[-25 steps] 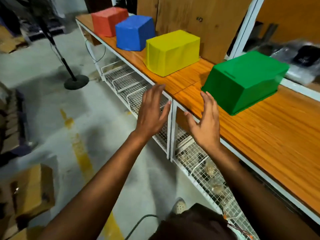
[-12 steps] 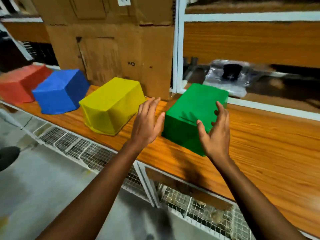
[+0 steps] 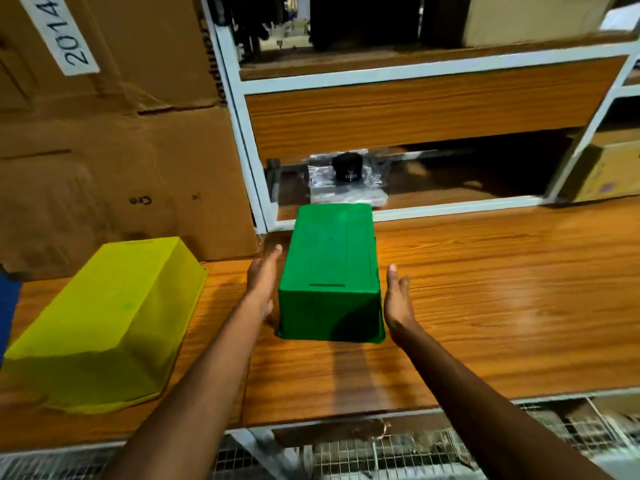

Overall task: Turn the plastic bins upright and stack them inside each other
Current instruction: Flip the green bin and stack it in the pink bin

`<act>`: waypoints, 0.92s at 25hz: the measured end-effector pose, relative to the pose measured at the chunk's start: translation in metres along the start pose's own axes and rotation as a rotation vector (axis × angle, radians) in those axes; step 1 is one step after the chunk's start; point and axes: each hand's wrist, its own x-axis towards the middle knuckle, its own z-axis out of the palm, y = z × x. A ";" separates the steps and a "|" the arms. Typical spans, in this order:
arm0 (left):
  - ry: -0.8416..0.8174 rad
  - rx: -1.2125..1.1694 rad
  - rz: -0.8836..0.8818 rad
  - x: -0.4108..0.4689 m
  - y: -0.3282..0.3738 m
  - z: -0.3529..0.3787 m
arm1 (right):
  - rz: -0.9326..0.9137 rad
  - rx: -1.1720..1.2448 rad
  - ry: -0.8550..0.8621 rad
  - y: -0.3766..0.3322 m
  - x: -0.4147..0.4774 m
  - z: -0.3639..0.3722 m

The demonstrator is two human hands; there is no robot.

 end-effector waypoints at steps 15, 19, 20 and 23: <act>-0.264 -0.388 -0.508 -0.004 -0.052 -0.009 | -0.376 -1.058 0.142 -0.116 -0.038 0.023; 0.026 -0.199 -0.279 0.002 -0.070 -0.016 | -0.228 -0.732 0.075 -0.123 -0.028 0.032; 0.147 -0.110 -0.153 0.002 -0.064 -0.019 | -0.207 -0.632 0.073 -0.121 -0.027 0.034; 0.163 -0.159 0.229 -0.003 -0.013 -0.022 | -0.236 -0.534 0.068 -0.110 -0.032 0.049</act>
